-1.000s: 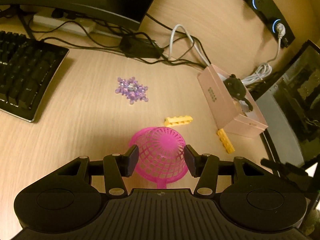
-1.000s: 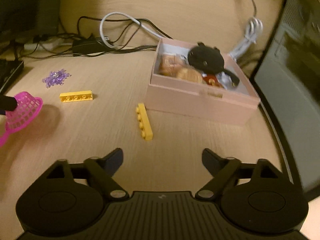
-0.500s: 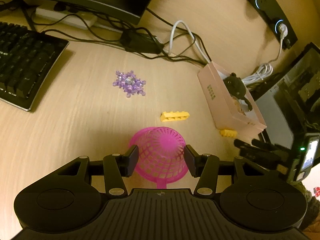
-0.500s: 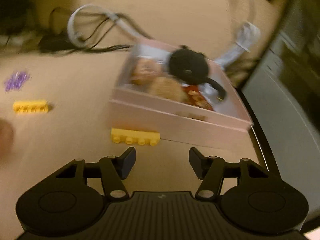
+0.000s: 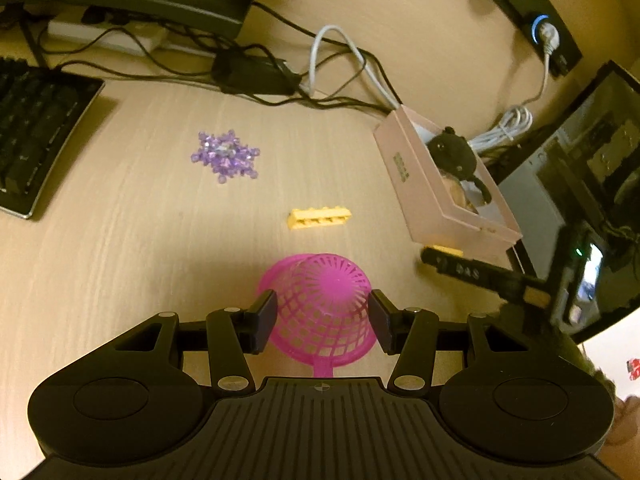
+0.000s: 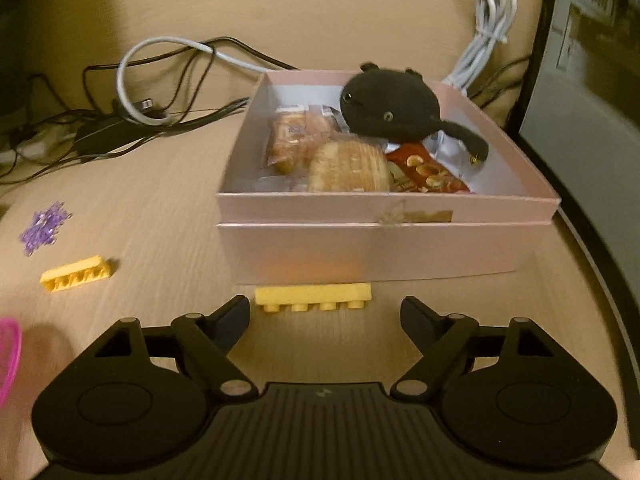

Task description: Organize objects

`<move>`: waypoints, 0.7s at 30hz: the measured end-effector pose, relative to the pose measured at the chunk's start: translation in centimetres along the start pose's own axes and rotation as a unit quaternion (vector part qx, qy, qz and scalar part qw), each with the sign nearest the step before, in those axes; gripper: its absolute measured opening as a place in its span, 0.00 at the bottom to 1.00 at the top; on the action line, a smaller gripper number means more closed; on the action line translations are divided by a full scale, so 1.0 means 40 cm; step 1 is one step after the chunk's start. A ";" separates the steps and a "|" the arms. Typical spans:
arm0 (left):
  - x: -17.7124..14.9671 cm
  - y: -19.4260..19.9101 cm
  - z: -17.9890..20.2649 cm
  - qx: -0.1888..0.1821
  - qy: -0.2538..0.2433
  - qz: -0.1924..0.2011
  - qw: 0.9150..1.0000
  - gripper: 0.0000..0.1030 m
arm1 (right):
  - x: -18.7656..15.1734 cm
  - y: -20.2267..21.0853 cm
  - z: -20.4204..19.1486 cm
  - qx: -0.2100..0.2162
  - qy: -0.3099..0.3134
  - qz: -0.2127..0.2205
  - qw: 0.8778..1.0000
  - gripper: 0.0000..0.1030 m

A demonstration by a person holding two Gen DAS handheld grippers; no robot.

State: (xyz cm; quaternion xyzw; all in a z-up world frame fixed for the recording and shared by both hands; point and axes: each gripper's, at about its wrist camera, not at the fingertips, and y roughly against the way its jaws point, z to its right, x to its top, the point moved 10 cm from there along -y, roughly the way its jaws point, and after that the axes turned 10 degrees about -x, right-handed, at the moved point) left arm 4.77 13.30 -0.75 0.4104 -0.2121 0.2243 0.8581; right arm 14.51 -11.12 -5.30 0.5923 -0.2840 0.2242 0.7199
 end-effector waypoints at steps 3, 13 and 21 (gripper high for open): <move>-0.007 0.007 0.025 0.010 -0.014 -0.001 1.000 0.53 | 0.012 -0.004 0.005 0.014 -0.008 0.002 1.000 0.61; -0.069 -0.035 0.172 0.009 -0.044 -0.038 0.998 0.53 | -0.019 0.203 0.063 0.079 0.051 0.030 0.995 0.61; -0.060 -0.100 0.281 -0.002 -0.072 -0.040 0.997 0.53 | -0.105 0.288 0.173 0.082 0.066 0.047 0.993 0.61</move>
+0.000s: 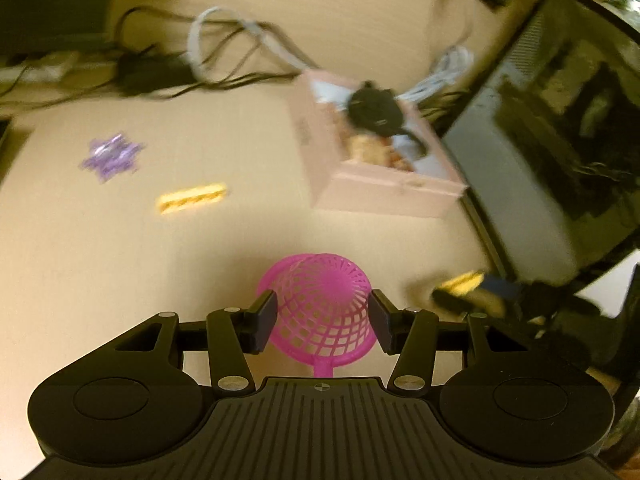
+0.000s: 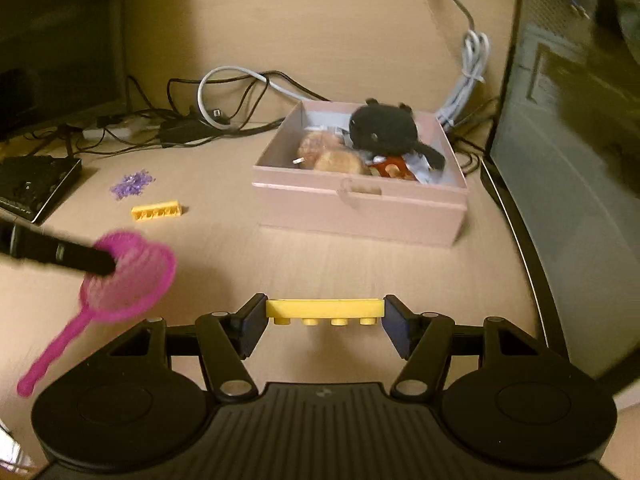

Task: Organize objects
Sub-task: 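Lower the pink scoop into the pink box and open the left gripper while the right holds the brick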

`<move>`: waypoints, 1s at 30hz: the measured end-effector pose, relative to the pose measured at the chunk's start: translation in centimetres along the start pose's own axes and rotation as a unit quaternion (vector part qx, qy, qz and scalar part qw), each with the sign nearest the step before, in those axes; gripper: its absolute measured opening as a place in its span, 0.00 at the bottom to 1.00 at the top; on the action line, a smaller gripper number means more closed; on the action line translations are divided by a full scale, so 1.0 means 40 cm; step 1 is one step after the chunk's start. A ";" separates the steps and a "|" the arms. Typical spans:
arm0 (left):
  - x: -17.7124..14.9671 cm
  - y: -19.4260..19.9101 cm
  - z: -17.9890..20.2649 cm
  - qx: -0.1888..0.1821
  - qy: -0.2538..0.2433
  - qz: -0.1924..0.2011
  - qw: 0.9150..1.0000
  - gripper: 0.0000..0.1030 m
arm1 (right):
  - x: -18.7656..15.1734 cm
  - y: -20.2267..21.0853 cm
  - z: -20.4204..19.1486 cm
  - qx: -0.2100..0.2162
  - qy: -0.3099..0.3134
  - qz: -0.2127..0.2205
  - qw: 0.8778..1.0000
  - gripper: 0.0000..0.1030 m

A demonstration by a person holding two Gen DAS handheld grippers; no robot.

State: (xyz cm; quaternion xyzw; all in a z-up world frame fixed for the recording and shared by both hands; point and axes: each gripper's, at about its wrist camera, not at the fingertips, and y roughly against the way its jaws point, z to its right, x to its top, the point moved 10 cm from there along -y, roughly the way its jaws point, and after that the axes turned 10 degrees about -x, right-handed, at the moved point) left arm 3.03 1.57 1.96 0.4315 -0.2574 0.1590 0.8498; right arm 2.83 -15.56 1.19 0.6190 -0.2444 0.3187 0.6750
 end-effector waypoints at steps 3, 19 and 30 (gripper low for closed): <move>0.070 -0.004 0.043 0.001 -0.023 0.022 1.000 0.53 | -0.012 0.015 0.035 -0.013 -0.001 0.016 1.000 0.61; 0.494 -0.298 0.179 -0.027 -0.053 0.150 0.987 0.53 | -0.078 0.092 0.154 -0.038 -0.040 0.033 0.998 0.61; 0.402 -0.272 0.020 0.005 0.018 0.151 0.988 0.53 | -0.002 0.050 0.163 -0.033 -0.013 0.056 0.998 0.61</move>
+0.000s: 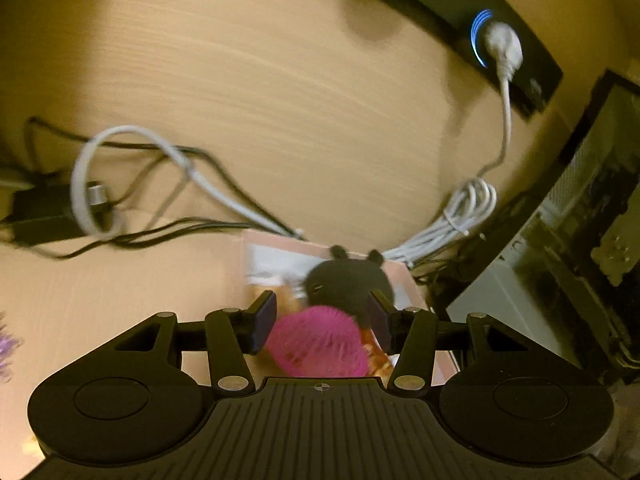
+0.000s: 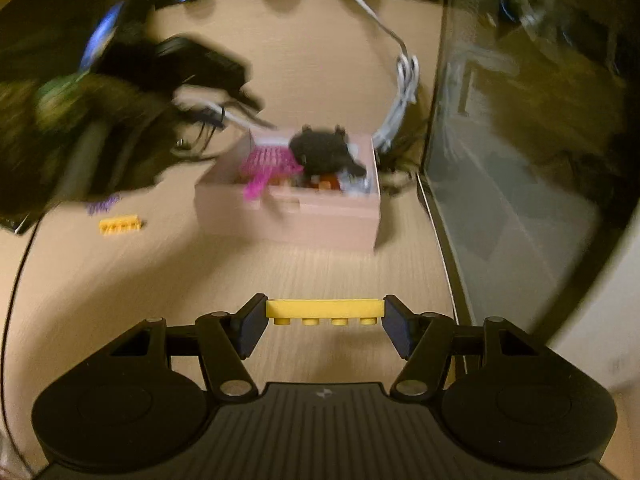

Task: Organize objects
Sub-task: 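Lower the pink scoop into the pink box and open the left gripper while the right holds the brick, then lower the yellow brick into the pink box and open the right gripper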

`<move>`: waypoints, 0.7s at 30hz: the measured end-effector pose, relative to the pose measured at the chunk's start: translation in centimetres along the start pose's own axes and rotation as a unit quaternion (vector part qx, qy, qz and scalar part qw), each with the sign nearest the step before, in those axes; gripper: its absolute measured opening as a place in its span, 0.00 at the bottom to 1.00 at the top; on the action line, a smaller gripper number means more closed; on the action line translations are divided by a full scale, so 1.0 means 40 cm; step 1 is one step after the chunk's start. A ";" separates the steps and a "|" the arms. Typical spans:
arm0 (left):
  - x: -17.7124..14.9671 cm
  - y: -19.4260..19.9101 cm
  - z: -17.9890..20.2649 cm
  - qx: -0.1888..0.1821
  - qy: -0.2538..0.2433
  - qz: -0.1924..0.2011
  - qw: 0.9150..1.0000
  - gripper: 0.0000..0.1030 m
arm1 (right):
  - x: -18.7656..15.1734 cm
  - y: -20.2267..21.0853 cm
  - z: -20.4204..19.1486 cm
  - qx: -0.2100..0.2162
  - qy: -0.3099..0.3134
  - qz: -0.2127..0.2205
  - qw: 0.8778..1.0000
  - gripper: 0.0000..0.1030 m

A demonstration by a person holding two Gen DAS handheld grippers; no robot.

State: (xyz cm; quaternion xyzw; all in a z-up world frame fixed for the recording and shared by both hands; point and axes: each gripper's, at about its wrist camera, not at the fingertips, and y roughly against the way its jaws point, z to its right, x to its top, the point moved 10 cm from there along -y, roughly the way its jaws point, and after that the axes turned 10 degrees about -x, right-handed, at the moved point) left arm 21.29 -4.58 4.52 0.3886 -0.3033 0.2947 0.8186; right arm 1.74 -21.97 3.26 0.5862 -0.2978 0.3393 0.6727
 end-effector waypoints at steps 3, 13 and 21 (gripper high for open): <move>-0.038 0.082 -0.026 0.010 -0.001 -0.012 1.000 0.53 | 0.088 -0.032 -0.011 0.011 -0.005 0.027 1.000 0.61; -0.211 0.250 -0.104 0.033 0.031 -0.061 0.997 0.53 | 0.340 -0.301 -0.042 -0.027 -0.008 0.035 0.999 0.75; -0.233 0.326 -0.180 0.057 0.066 -0.055 0.995 0.53 | 0.315 -0.413 -0.168 0.043 0.004 -0.034 0.998 0.76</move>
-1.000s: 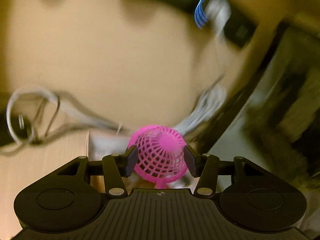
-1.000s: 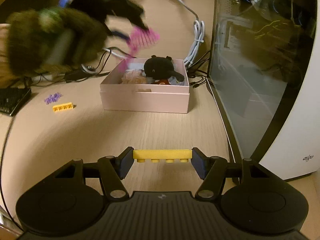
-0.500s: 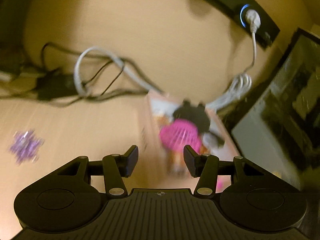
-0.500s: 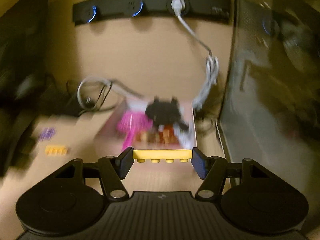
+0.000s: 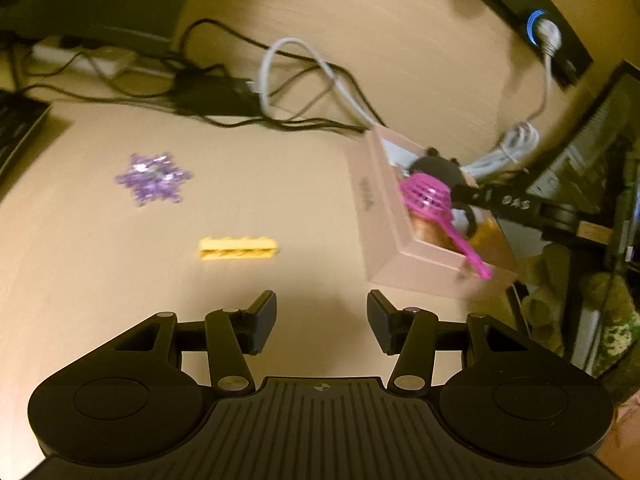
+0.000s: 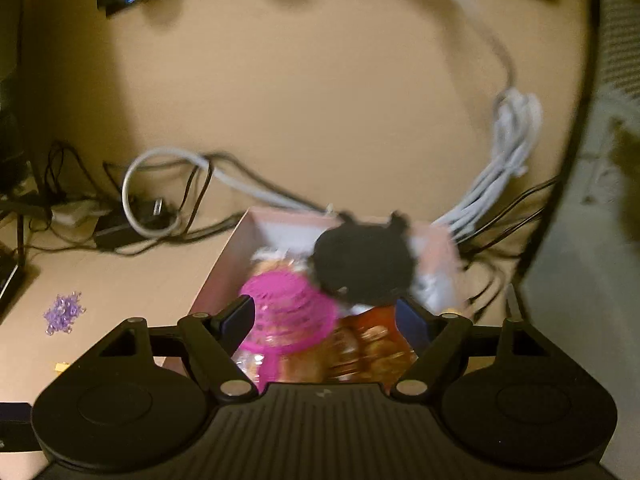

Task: Organize objects
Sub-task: 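Lower the yellow brick into the pink box and open the right gripper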

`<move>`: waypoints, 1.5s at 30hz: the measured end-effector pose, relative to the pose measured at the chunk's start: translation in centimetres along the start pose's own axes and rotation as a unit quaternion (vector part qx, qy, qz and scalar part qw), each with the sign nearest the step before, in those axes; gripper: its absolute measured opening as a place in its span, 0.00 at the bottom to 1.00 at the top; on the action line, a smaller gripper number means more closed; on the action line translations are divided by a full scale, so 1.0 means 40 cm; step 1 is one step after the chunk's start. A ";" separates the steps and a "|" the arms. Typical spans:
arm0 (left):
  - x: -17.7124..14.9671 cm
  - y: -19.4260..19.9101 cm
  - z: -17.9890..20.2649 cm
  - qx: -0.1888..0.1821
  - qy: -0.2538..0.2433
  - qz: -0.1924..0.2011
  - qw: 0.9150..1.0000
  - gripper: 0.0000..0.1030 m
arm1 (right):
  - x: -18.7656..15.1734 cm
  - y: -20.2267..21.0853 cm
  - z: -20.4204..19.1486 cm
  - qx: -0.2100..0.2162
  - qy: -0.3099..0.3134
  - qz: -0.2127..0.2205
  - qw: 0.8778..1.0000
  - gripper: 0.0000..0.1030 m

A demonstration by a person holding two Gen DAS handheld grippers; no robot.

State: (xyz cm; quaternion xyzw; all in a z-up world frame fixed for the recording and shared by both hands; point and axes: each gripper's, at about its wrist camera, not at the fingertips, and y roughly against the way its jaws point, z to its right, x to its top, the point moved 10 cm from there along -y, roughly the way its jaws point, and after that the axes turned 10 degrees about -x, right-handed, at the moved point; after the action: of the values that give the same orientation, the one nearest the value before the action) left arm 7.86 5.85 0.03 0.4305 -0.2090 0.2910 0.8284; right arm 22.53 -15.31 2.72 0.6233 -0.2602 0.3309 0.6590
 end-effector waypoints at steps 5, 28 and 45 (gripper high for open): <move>0.001 0.018 -0.017 -0.003 0.008 0.002 1.000 0.53 | -0.033 -0.079 -0.044 0.001 0.013 -0.031 0.999 0.75; -0.026 0.047 -0.058 -0.008 0.033 0.001 0.999 0.53 | -0.015 0.020 0.028 0.017 0.028 -0.005 0.999 0.58; -0.050 0.031 -0.013 -0.017 0.005 -0.020 1.000 0.53 | -0.104 0.041 0.142 -0.096 0.054 0.004 0.994 0.68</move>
State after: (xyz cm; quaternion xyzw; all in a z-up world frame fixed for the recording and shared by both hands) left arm 5.61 6.26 -0.72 0.4188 -0.2007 0.2728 0.8425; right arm 19.00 -21.43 1.14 0.5369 -0.2576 0.3403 0.7277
